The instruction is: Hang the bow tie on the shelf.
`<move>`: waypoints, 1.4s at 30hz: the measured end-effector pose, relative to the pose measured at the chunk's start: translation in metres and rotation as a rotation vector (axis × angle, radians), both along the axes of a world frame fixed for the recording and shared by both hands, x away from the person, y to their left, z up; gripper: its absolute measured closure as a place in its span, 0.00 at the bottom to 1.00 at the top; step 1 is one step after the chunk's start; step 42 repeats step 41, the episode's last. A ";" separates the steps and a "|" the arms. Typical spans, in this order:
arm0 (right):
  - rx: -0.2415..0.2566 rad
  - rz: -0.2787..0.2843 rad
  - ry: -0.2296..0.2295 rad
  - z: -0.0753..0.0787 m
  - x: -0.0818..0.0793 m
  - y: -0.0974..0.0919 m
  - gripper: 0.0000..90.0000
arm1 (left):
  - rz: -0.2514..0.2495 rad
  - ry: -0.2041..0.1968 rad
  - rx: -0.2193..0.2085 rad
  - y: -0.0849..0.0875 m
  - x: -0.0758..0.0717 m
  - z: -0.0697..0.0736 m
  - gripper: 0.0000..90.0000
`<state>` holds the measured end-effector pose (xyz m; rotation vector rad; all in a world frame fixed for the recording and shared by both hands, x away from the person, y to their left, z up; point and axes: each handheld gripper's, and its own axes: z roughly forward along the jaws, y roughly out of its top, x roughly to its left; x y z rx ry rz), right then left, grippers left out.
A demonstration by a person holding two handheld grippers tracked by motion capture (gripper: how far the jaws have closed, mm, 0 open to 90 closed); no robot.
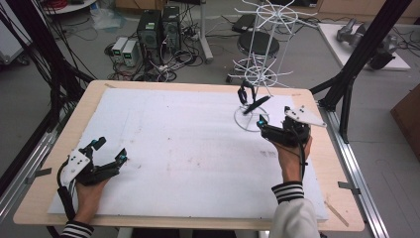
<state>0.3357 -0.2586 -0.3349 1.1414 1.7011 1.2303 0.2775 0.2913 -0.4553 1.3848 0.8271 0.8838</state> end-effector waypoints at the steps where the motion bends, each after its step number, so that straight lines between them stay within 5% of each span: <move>1: 0.000 0.007 -0.011 -0.003 -0.005 -0.002 0.12 | -0.001 -0.002 -0.003 0.000 0.000 0.000 0.17; 11: 0.060 0.087 -0.149 -0.037 -0.054 -0.013 0.12 | 0.000 -0.004 -0.005 0.000 -0.001 0.000 0.17; 19: 0.103 0.086 -0.273 -0.076 -0.084 -0.017 0.12 | 0.000 -0.008 -0.008 0.001 -0.001 0.000 0.17; 30: 0.151 0.063 -0.258 -0.115 -0.084 -0.017 0.12 | 0.001 -0.012 -0.009 0.001 -0.001 0.000 0.17; 42: 0.155 0.071 -0.243 -0.121 -0.081 -0.017 0.12 | 0.004 -0.013 -0.016 0.001 -0.001 -0.001 0.17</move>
